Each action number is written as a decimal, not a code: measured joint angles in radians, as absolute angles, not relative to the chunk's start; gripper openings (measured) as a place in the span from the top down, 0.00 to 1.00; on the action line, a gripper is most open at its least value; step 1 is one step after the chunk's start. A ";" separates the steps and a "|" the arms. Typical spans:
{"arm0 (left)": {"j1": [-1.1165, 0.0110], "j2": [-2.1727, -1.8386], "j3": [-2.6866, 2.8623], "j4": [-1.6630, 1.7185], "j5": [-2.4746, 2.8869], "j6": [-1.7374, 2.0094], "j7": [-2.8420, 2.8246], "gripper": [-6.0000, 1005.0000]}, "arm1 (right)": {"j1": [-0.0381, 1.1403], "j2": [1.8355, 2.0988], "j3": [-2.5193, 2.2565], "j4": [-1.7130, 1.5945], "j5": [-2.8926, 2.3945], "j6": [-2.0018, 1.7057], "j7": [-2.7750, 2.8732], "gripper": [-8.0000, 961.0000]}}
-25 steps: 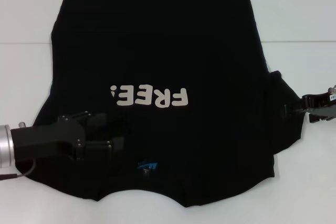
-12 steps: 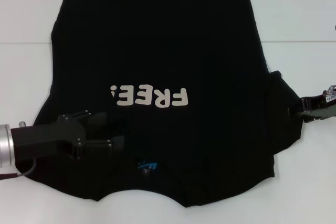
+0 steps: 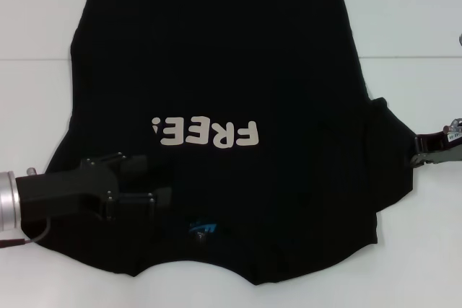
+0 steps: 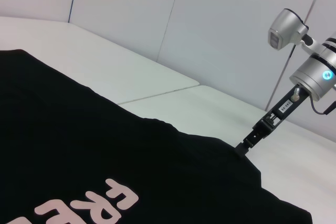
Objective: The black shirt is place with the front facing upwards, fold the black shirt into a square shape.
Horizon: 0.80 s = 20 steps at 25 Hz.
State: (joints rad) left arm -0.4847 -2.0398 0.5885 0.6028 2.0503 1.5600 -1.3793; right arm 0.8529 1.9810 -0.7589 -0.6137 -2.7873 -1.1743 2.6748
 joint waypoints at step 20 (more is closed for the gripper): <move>-0.485 -2.035 0.586 0.603 2.051 1.563 -1.382 0.05 | 0.753 1.959 -0.739 -0.768 -2.689 -1.208 2.632 0.99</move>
State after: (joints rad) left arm -0.4847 -2.0354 0.5863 0.6028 2.0512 1.5631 -1.3823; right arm 0.7527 1.9590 -0.7391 -0.7685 -2.6894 -1.2079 2.6324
